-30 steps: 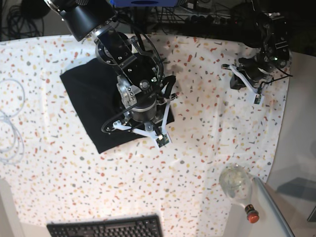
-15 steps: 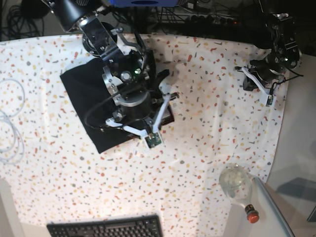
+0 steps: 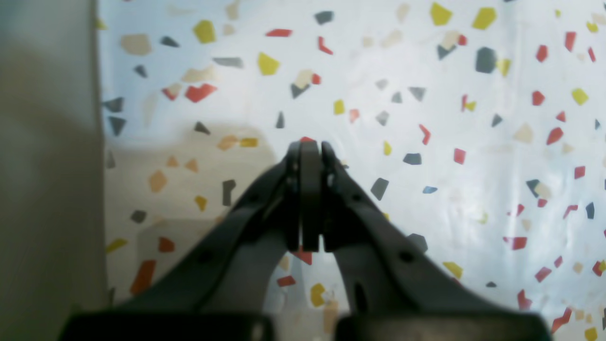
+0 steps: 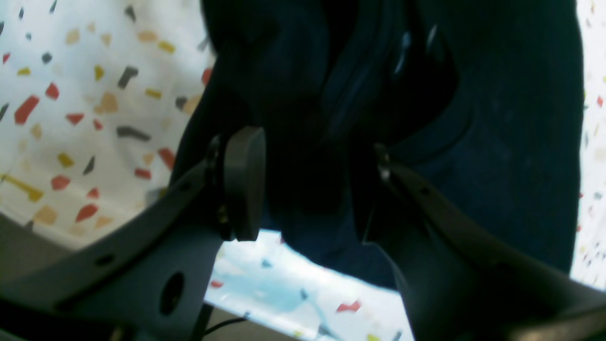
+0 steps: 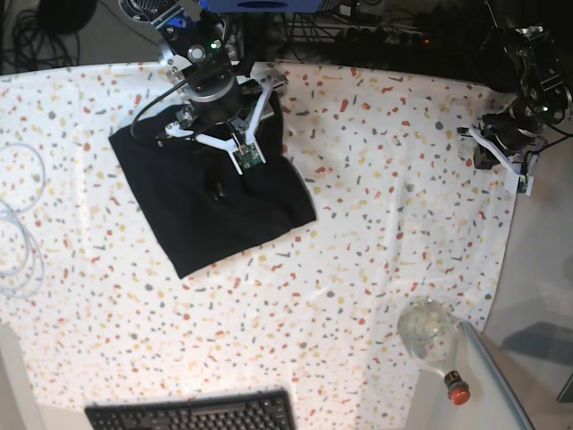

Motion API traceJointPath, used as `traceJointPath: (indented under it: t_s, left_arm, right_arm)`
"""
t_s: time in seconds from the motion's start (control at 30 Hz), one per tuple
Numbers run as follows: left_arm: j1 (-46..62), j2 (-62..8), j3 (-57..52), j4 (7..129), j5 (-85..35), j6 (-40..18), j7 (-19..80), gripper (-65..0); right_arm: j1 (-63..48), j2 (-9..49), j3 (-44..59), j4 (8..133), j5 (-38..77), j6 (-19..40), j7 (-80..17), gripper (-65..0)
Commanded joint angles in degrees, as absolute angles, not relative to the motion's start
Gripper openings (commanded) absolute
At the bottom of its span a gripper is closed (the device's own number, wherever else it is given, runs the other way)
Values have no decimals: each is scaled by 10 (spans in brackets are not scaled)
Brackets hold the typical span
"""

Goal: Layout the t-shirt on the table in an organized manner, then fold the t-shirt properly
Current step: 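Drag the folded shirt with the right gripper to square it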

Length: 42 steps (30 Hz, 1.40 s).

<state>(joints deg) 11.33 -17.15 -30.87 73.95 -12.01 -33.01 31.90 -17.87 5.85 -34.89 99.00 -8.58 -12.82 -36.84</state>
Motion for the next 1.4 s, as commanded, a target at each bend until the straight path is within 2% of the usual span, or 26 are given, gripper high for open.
traceJointPath:
  t_s: [0.0,0.1,0.37,0.6,0.63,0.67,0.73,0.77,1.0,1.37]
  left_arm:
    - [110,-180,-312,747,-125,-333,308,-650]
    - [115,-180,-312,747,-125,-333,308,-650]
    - [127,-180,-312,747,-129,-333,308,-650]
    - [130,-180,-312,747,-128,-334,308,-650]
    - [131,-180,-312,747,-129,-334,308,-650]
    - [131,-180,-311,747,-129,-334,308,-650]
    - [130,-180,-310,747,-129,-334,308,-650]
    - [130,-180,-309,747,-129,-334,308,-650]
    - [127,-180,-308,747,-129,-334,308,-650]
    - [125,-178,-306,747,-128,-334,308,-650]
  right_arm:
    - [-178,56,-362,1001,-88,-145,-356,-371]
    - [-178,56,-394,993,-88,-189,-356,-365]
    - [-162,58,-403,931,-88,-255,-356,-365]
    - [-152,67,-402,927,-88,-260,-356,-377]
    - [-152,67,-402,928,-88,-260,-356,-398]
    - [-153,67,-402,931,-88,-260,-356,-446]
    - [-153,67,-403,931,-88,-260,-356,-612]
    - [-153,67,-404,931,-87,-260,-356,-650]
    - [-170,65,-409,993,-86,-258,-356,-650]
    - [-172,68,-500,1071,-85,-258,-356,-650]
